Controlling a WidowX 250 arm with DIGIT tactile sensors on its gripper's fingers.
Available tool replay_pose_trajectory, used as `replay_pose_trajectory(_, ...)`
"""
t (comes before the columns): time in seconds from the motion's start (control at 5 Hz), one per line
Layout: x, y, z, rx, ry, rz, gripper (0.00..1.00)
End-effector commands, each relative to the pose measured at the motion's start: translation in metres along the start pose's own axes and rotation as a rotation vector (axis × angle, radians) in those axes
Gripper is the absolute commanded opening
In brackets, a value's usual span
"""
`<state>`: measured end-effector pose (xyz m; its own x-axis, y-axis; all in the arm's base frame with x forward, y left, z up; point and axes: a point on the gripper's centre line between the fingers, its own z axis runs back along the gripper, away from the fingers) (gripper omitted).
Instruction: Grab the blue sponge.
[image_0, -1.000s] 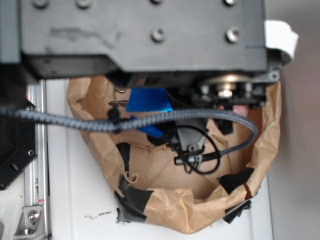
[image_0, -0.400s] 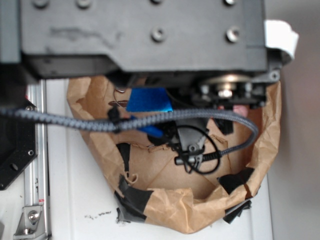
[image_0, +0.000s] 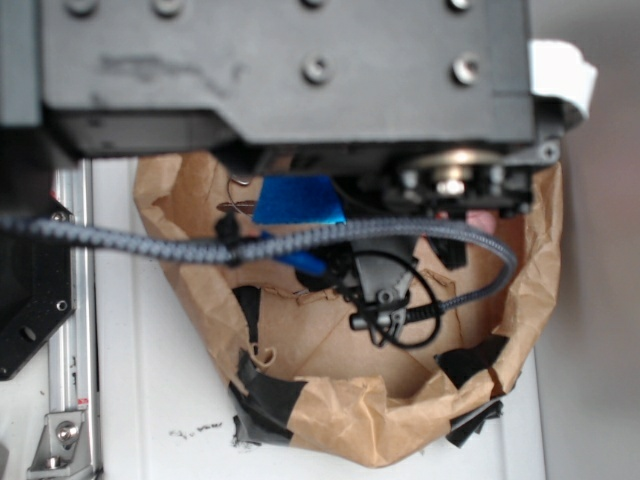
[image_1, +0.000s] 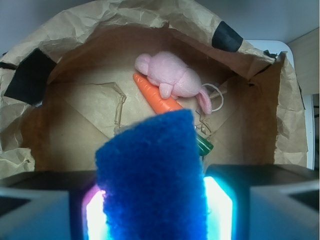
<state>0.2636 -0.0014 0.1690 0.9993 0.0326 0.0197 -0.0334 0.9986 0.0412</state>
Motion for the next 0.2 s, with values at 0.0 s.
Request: replay_pose_trajectory(0.0, -0.0024, -0.0151, 0.0093, -0.008, -0.043, -0.012, 0.0)
